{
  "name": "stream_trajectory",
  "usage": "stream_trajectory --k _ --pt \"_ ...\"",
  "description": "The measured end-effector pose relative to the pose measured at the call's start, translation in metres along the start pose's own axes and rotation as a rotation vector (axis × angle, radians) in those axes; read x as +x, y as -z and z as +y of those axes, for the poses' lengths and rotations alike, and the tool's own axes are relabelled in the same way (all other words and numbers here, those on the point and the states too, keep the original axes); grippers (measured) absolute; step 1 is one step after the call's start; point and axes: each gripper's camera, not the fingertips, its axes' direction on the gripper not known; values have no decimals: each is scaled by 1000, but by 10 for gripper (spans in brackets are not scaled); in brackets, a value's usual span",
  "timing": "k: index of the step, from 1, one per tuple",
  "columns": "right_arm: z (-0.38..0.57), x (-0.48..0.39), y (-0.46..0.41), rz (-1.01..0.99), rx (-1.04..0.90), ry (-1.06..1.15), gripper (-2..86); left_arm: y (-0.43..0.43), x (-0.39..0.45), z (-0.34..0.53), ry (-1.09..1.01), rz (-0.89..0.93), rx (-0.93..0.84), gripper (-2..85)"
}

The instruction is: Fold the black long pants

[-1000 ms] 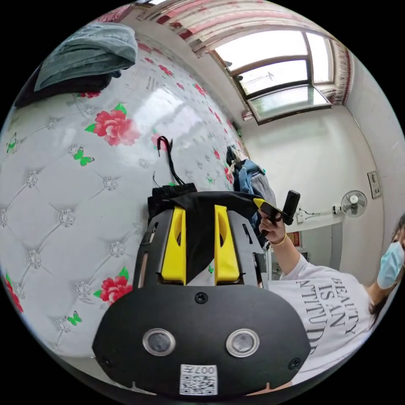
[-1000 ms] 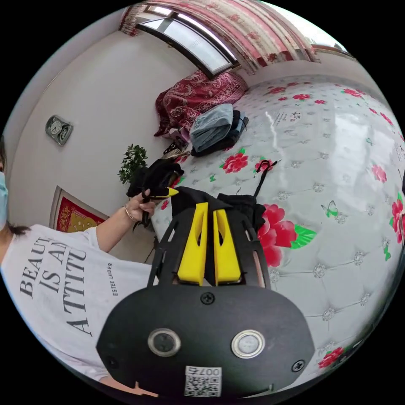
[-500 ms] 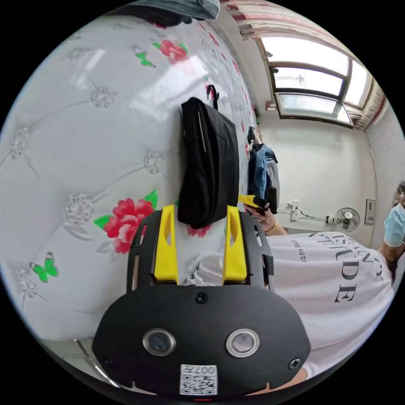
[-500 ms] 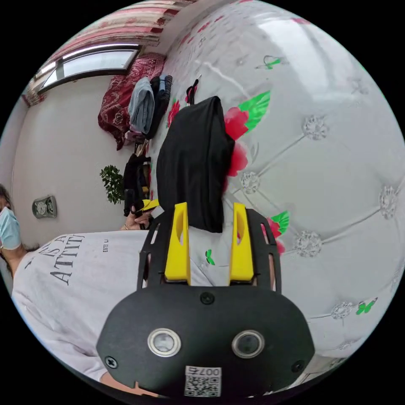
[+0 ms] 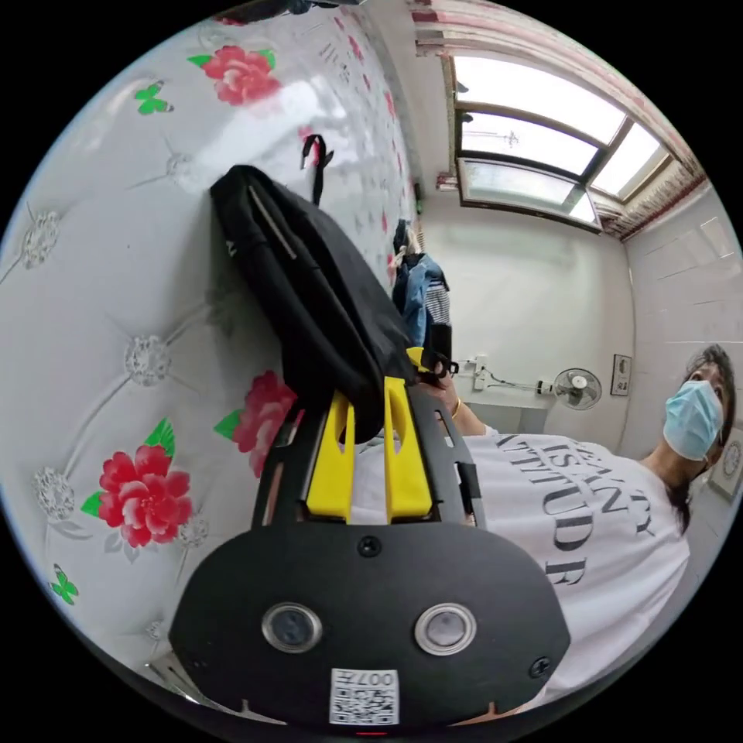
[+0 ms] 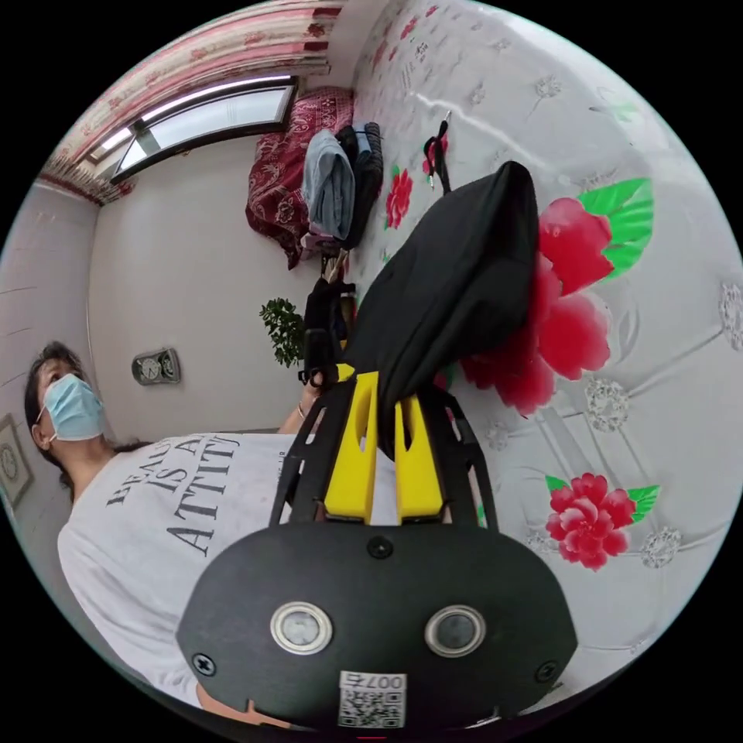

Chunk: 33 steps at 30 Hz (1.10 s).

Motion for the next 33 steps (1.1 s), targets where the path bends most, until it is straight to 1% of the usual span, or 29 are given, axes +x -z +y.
stream_trajectory --k 1,3,4,8,10,11,12,13,14,15,17,18,20,22,23,24,25,26,27,28,29,30,31,32,33 --pt "-4 -6 5 -19 8 -3 -1 18 10 -6 3 54 31 58" --pt "-36 -37 21 -95 28 -5 -2 45 29 -26 -28 99 68 57" --pt "-47 -48 23 -94 25 4 -2 66 46 -46 -70 91 86 56" --pt "-151 -161 23 50 -6 200 -3 142 111 -124 -201 33 122 54" --pt "-193 -217 21 46 21 286 -3 211 174 -169 -337 21 188 54" --pt "-217 -258 19 28 42 365 -3 229 192 -178 -379 12 208 54" --pt "-238 -303 14 25 62 452 -3 265 231 -190 -463 -17 243 53" --pt "-247 -324 10 35 71 498 -3 298 269 -197 -533 -75 282 54" --pt "-260 -366 -1 70 86 587 -3 313 286 -198 -562 -111 302 54" --pt "-270 -401 -15 116 107 665 -3 338 316 -197 -615 -194 339 55" --pt "-286 -434 -41 151 136 729 -1 375 347 -193 -662 -328 397 56" --pt "-299 -443 -59 137 145 741 0 383 347 -192 -659 -343 412 57" --pt "-322 -439 -91 96 160 718 4 402 331 -192 -620 -365 461 63" --pt "-345 -421 -130 111 176 687 12 414 275 -193 -471 -470 529 82" --pt "-356 -400 -158 172 202 643 18 414 235 -186 -364 -563 587 95" --pt "-363 -374 -185 269 221 608 25 411 213 -180 -307 -619 606 103" --pt "-364 -359 -198 325 219 588 28 400 170 -164 -202 -712 608 116" --pt "-363 -325 -223 429 181 541 34 392 149 -154 -159 -747 597 122" --pt "-354 -287 -242 507 118 493 39 369 109 -129 -93 -807 572 129" --pt "-346 -268 -249 532 87 479 41 337 76 -98 -58 -858 550 132" --pt "-319 -228 -261 569 27 468 46 294 48 -64 -48 -904 506 132" --pt "-284 -189 -271 611 -40 448 50 270 36 -48 -42 -933 479 132" --pt "-265 -170 -274 634 -79 435 52 217 18 -15 -37 -1010 415 126" --pt "-222 -134 -278 681 -149 418 56 188 11 1 -39 -1045 379 123" --pt "-174 -101 -278 745 -214 394 59 127 2 30 -59 -1094 296 112"
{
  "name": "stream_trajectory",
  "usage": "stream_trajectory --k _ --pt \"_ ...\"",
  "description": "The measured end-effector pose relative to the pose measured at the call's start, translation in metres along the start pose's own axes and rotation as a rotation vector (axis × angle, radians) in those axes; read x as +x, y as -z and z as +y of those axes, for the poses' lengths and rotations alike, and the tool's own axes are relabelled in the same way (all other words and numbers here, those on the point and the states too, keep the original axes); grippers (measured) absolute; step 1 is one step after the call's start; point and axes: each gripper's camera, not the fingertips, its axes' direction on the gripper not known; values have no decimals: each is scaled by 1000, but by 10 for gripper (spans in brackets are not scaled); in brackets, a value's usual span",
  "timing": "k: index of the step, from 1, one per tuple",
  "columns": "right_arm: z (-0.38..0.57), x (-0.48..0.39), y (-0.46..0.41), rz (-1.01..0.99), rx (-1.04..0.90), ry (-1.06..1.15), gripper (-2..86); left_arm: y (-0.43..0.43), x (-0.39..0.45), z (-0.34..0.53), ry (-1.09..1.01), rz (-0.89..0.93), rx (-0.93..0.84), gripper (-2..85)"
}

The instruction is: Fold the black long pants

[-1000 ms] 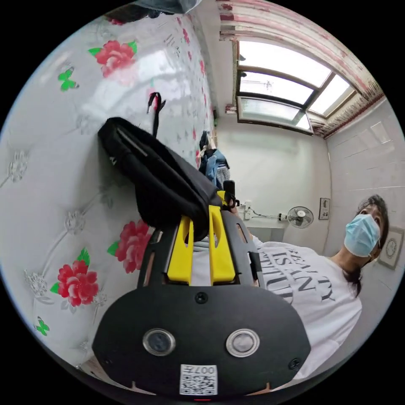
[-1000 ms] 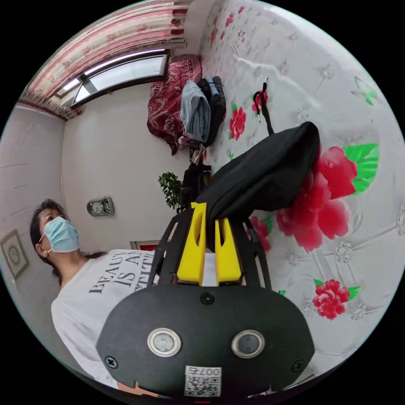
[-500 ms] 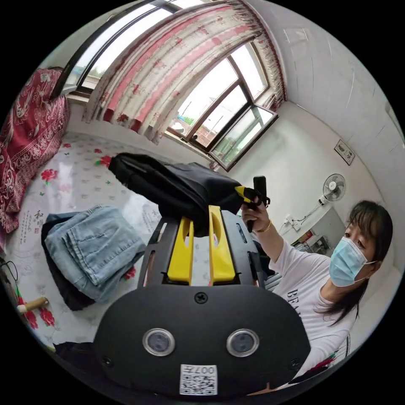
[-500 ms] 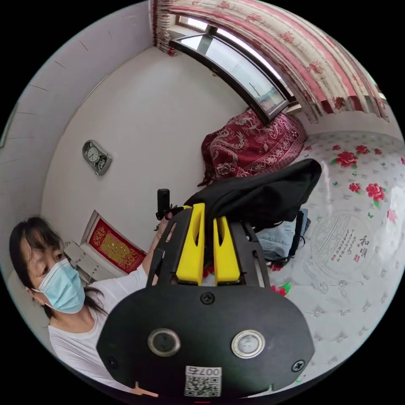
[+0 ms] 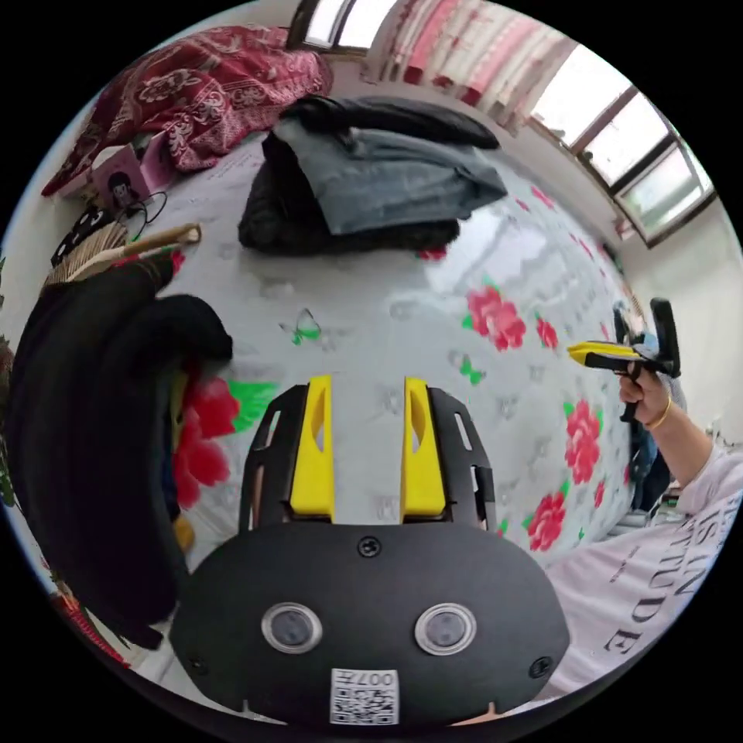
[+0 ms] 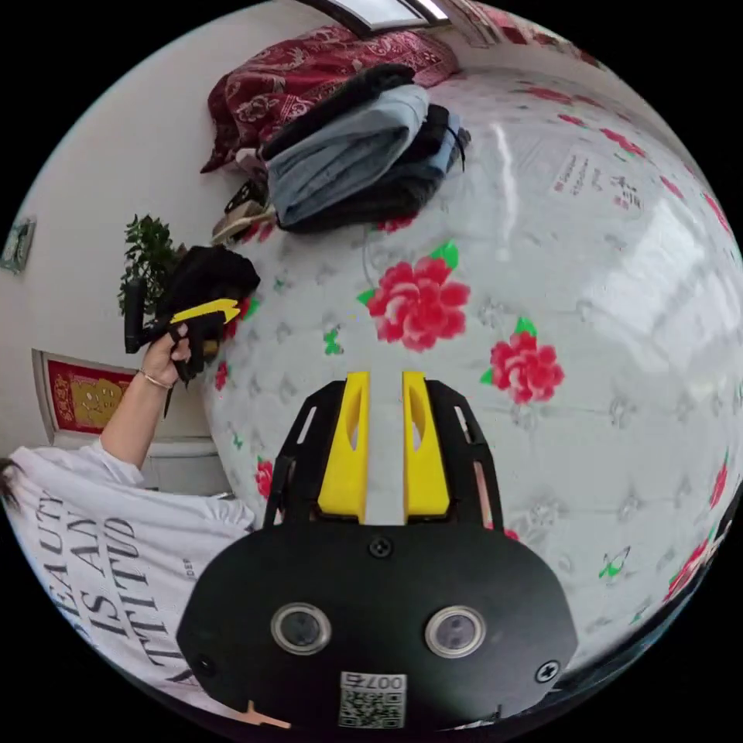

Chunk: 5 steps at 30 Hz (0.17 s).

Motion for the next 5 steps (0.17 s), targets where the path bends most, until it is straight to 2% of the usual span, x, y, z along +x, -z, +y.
stream_trajectory --k 2,5 --pt "82 4 -27 75 -112 -37 64 -43 97 70 -123 -31 -118 83" --pt "205 2 -46 182 -286 -108 69 -68 189 118 -227 -41 -174 64"
